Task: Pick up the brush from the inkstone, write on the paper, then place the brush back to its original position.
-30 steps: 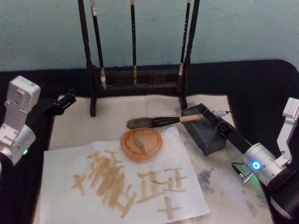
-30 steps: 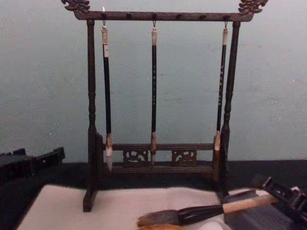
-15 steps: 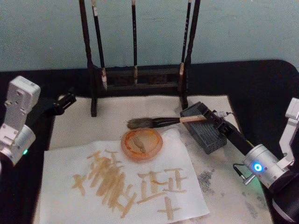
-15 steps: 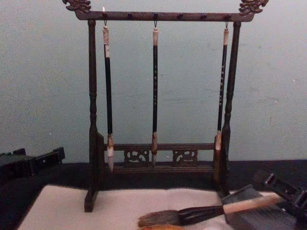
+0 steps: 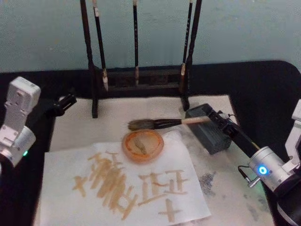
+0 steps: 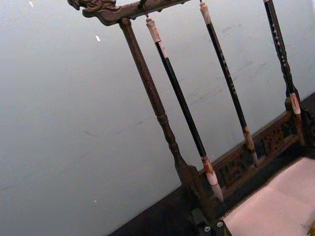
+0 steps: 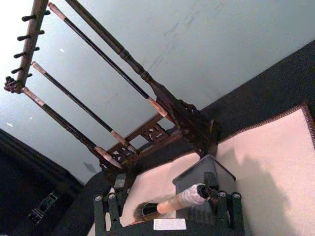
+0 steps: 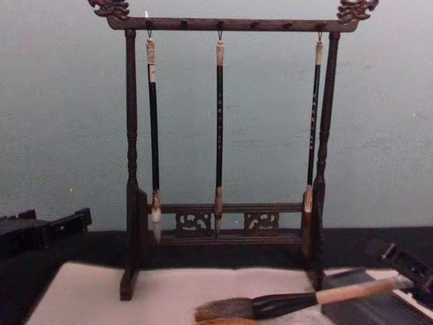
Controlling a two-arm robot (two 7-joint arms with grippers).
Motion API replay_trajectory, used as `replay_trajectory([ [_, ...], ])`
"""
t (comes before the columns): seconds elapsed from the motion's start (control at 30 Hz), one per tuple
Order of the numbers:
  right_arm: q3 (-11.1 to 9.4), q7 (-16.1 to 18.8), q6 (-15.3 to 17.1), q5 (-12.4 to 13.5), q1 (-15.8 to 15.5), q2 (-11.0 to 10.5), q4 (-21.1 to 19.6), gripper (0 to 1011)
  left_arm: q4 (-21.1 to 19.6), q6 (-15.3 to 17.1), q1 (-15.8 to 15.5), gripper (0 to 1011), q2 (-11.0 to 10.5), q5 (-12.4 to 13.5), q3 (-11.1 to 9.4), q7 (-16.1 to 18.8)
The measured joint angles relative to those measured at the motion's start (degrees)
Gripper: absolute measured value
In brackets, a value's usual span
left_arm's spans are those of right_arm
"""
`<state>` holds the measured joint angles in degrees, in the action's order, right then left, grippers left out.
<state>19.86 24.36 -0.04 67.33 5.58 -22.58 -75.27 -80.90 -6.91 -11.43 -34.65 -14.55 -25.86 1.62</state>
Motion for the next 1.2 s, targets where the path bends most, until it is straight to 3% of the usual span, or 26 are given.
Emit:
replay_trajectory([
  [1.2, -1.1, -1.1, -0.4, -0.4, -1.6, -0.1, -1.4, 1001, 0.0, 0.0, 0.0, 1002, 0.0, 0.0, 0.0, 0.0],
])
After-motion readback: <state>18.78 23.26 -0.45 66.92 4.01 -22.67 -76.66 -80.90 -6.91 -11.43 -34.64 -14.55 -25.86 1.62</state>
